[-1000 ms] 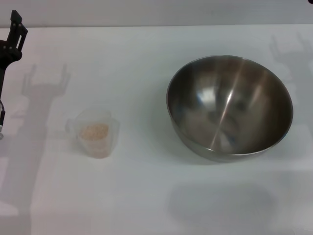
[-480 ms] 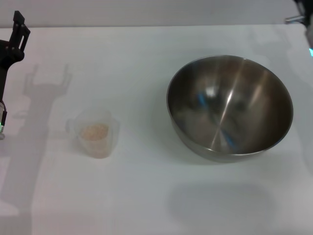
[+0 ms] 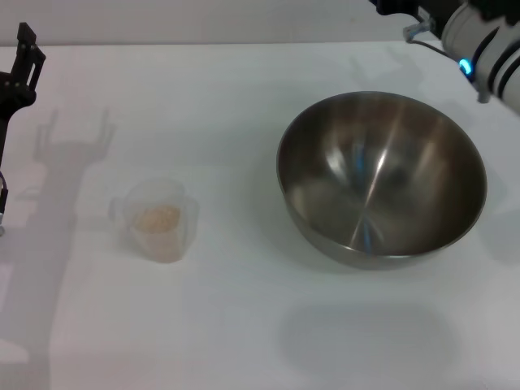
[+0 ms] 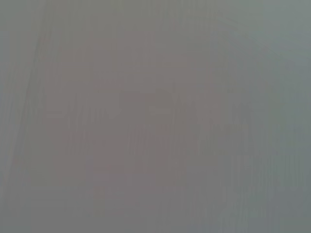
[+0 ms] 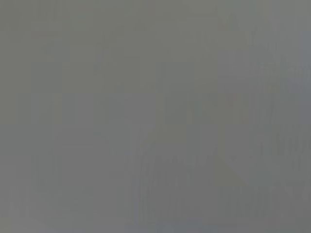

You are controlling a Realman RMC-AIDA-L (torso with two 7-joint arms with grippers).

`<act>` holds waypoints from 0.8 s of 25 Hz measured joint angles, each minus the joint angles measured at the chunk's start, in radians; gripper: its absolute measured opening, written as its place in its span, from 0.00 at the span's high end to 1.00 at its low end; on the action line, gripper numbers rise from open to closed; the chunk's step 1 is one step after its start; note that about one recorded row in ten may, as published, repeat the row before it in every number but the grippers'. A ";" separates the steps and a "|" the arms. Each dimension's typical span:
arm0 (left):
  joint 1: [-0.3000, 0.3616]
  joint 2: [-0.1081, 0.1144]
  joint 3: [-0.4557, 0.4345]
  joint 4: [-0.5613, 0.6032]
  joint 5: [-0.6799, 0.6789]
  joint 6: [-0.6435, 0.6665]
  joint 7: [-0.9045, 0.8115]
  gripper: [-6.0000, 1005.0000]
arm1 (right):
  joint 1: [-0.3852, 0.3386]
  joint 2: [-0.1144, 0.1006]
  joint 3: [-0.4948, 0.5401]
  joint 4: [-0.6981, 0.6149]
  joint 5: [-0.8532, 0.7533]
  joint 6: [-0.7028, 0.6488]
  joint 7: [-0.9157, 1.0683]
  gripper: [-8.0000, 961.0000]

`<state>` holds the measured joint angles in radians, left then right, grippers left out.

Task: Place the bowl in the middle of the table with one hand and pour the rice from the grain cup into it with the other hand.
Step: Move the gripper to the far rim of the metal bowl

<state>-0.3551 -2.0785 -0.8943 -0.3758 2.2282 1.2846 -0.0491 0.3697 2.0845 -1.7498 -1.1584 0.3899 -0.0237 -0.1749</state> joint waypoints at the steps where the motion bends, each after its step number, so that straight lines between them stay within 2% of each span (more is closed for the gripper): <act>1: 0.003 0.000 0.000 0.000 0.000 0.001 0.000 0.19 | -0.021 0.001 0.049 -0.126 0.003 0.215 0.000 0.28; 2: 0.003 0.000 0.000 0.000 0.000 0.001 0.000 0.19 | -0.021 0.001 0.049 -0.126 0.003 0.215 0.000 0.28; 3: 0.003 0.001 0.000 0.000 0.000 0.001 0.000 0.19 | -0.024 0.001 0.069 -0.166 0.004 0.293 -0.001 0.28; 5: 0.004 0.001 0.000 0.000 0.000 0.002 0.000 0.19 | -0.016 -0.005 0.166 -0.348 0.000 0.696 -0.011 0.28; 6: 0.004 0.001 0.000 0.000 0.000 0.002 0.000 0.19 | -0.016 -0.005 0.166 -0.348 0.000 0.696 -0.011 0.28; 7: 0.004 0.002 0.000 0.000 0.000 0.002 0.000 0.19 | -0.002 -0.007 0.221 -0.415 -0.002 0.879 -0.028 0.28; 10: 0.003 0.002 0.000 0.000 0.003 0.003 0.000 0.19 | 0.006 -0.008 0.246 -0.444 -0.002 0.960 -0.038 0.28; 11: 0.003 0.002 0.000 0.000 0.003 0.003 0.000 0.19 | 0.029 -0.008 0.306 -0.501 0.000 1.115 -0.059 0.28; 12: 0.003 0.002 0.000 0.000 0.003 0.003 0.000 0.19 | 0.029 -0.008 0.306 -0.501 0.000 1.115 -0.059 0.28; 15: 0.005 0.002 0.000 0.000 0.004 0.015 -0.003 0.19 | 0.078 -0.012 0.377 -0.535 -0.001 1.302 -0.075 0.28; 16: 0.006 0.002 0.000 0.000 0.004 0.019 -0.006 0.19 | 0.117 -0.016 0.420 -0.519 -0.002 1.400 -0.090 0.28; 20: 0.008 0.002 0.000 0.000 0.005 0.025 -0.014 0.19 | 0.158 -0.017 0.458 -0.470 -0.005 1.476 -0.112 0.28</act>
<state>-0.3469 -2.0769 -0.8943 -0.3757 2.2329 1.3093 -0.0634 0.5281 2.0680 -1.2918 -1.6286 0.3849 1.4519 -0.2864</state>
